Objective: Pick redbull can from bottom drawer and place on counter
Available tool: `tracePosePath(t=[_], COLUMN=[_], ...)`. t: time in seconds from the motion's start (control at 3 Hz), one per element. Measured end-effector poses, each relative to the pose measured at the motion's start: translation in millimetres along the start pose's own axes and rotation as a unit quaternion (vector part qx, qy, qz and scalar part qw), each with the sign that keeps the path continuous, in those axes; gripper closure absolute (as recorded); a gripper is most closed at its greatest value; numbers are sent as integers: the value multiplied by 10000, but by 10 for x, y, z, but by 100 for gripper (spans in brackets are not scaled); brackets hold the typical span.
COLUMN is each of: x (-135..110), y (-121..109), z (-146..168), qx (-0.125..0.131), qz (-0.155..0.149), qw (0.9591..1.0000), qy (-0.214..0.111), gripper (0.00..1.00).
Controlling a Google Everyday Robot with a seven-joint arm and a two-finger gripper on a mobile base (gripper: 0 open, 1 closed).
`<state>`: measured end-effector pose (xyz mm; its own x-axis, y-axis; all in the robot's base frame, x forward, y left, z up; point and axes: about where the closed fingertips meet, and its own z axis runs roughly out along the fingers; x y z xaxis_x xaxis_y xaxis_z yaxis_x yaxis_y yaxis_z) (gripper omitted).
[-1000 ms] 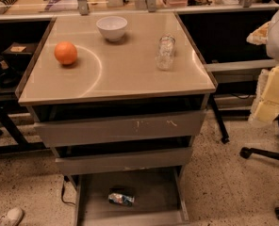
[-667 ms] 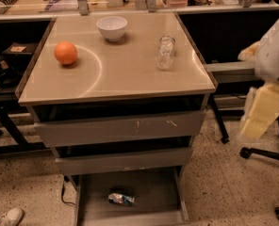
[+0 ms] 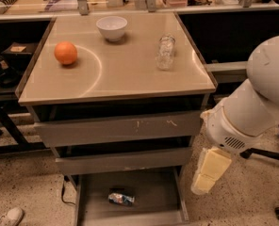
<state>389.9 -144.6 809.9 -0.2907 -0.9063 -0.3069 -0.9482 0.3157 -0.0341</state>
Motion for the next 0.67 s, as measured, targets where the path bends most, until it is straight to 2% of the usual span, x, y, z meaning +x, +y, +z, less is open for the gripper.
tracePosePath(t=[0.67], x=[-8], y=[50], z=[60], qx=[-77], qz=[22], qw=[10000], qy=[-36], gripper=[0])
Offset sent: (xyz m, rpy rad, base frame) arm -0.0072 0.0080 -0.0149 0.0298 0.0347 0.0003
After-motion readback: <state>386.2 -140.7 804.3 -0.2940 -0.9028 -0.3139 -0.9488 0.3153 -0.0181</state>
